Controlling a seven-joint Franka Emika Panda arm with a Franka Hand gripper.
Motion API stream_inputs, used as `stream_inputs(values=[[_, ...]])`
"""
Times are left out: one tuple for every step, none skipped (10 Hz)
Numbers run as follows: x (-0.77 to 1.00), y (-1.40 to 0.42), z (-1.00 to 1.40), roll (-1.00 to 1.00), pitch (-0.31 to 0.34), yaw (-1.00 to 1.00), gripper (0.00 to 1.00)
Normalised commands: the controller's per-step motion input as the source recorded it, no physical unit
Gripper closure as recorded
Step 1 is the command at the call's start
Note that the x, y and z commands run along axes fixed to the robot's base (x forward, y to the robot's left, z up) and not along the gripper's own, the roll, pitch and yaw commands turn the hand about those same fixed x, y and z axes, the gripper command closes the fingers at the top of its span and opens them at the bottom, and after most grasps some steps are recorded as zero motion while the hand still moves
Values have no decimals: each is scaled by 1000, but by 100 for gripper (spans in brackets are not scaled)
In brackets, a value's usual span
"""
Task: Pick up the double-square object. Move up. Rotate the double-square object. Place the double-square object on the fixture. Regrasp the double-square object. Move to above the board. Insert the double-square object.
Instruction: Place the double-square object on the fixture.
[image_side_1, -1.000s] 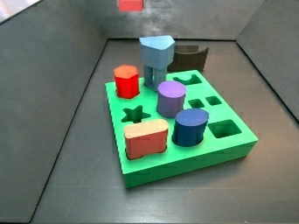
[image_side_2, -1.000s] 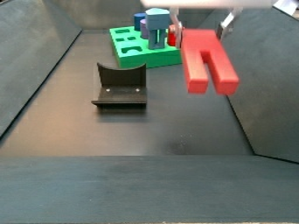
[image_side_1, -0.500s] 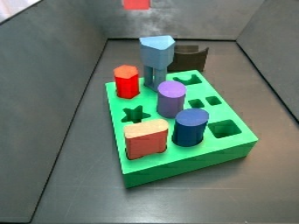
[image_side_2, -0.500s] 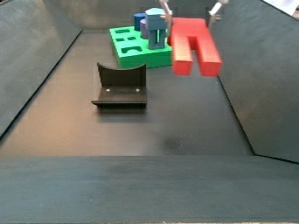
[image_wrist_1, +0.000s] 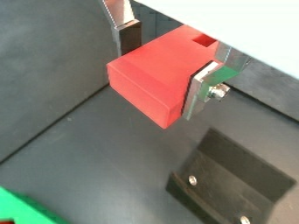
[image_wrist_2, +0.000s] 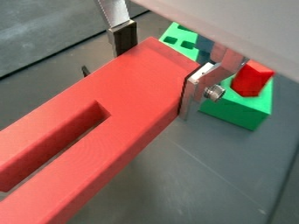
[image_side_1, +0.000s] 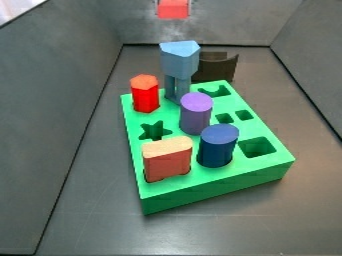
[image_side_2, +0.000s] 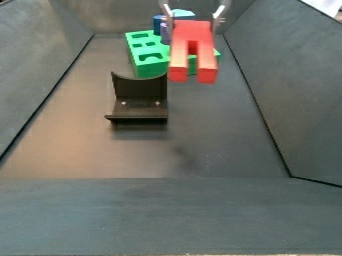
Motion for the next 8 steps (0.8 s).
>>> stream_inputs(values=[[1000,-170,-83,-48,32,24,100],[1000,-145,-74,-45,40,26,100],[1000,-114,-64,-49,53,26,100],[1000,-90,-56,-53,64,22,100],[1000,-68,-44,-56,74,22,100],[943,-48,-33,-59,86,23,100],[822,-301,384,-1000,18,56,100],[722,-265,377,-1000,24,49,100]])
